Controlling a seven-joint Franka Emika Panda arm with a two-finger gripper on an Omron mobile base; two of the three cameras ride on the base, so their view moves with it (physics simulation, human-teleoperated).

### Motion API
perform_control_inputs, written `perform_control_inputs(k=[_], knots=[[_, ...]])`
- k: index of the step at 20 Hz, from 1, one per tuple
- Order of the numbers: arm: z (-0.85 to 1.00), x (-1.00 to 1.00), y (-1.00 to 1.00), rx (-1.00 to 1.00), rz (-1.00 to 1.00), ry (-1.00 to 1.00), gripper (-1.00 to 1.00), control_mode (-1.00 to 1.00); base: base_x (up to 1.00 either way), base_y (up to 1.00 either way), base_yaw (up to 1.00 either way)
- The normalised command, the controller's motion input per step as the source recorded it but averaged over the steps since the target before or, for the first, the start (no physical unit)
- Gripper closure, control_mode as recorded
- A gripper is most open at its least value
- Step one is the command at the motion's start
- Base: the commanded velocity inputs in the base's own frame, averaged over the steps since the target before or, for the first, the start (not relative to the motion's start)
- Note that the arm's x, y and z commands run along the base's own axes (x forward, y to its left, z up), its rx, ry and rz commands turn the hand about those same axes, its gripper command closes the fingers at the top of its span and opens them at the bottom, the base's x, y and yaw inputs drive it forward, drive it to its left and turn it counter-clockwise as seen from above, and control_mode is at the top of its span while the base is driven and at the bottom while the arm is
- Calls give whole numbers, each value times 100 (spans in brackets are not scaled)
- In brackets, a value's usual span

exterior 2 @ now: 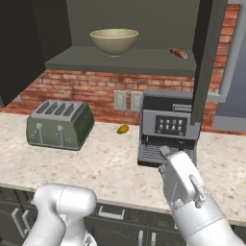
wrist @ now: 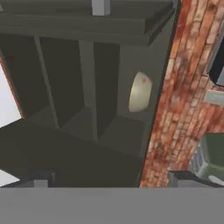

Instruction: Pick the mug and place it in the sink. Pick the bowl and place it in the open cabinet and then close the cabinet.

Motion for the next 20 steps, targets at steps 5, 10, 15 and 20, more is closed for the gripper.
perform_control_inputs(k=[5,10,15,20], knots=[[4,0,-61,15,9,-24,-100,-100,0,0,0],[33,7,-28,3,-2,12,-100,-100,0,0,0],[6,23,-19,0,-10,22,-100,-100,0,0,0],[-13,8,-57,0,-1,4,-100,-100,0,0,0]])
